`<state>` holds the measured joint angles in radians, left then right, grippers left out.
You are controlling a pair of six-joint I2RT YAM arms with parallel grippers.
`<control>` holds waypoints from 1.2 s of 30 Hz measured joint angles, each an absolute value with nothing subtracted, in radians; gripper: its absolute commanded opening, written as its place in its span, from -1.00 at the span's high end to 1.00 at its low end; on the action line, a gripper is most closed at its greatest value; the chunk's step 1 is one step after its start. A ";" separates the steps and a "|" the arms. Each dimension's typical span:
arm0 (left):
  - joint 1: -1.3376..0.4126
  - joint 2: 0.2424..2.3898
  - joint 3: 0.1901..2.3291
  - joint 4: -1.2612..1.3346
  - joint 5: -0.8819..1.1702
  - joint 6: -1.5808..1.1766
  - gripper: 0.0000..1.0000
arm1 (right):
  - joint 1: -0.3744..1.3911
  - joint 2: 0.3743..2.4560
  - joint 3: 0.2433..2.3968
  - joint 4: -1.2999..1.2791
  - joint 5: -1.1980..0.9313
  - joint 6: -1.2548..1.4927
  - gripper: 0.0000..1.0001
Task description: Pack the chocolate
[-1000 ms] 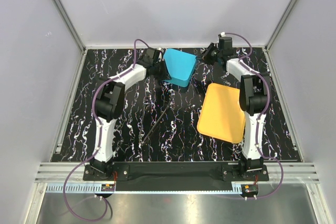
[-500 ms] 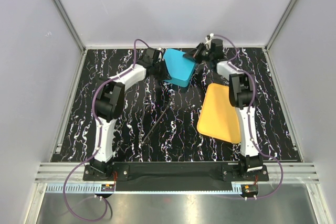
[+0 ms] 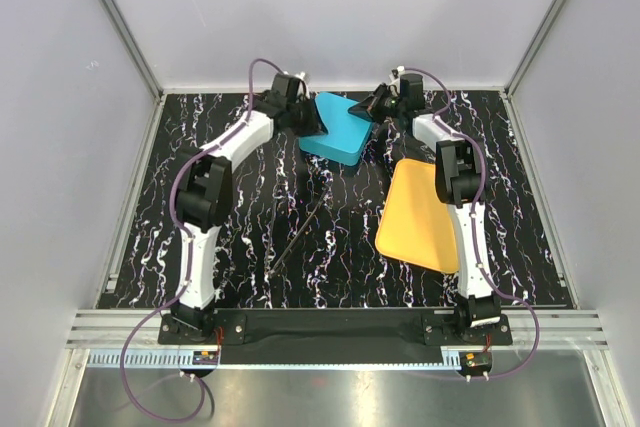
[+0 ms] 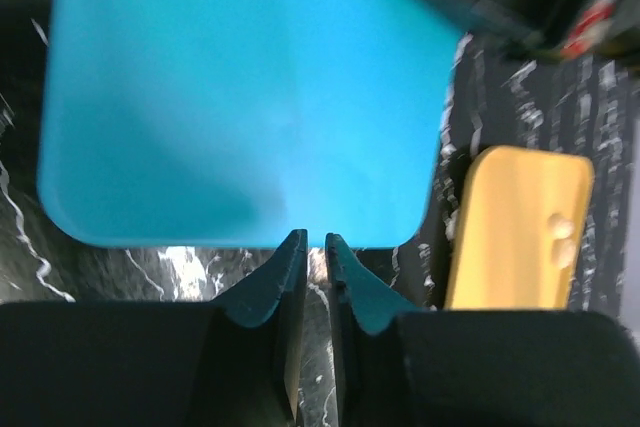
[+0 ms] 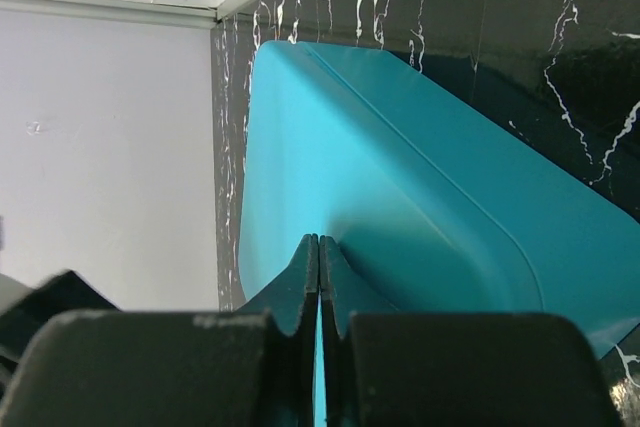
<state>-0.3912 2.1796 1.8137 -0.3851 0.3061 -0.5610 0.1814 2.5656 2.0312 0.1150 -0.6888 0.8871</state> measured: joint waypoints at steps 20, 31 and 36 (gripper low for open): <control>-0.250 2.460 2.090 -0.222 0.483 -0.531 0.65 | 0.181 2.516 1.925 0.175 -0.693 0.891 0.95; -0.217 2.281 2.014 -0.359 0.443 -0.479 0.46 | 0.181 2.368 1.911 -0.043 -0.646 0.789 0.06; -0.207 1.976 1.869 -0.368 0.441 -0.474 0.10 | 0.183 2.038 1.764 -0.190 -0.567 0.674 -0.99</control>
<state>-0.2070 1.9759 1.8694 -0.3679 0.4412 -0.4736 0.1833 2.0384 1.7641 -0.1902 -0.5671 0.6743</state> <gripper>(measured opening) 0.412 0.973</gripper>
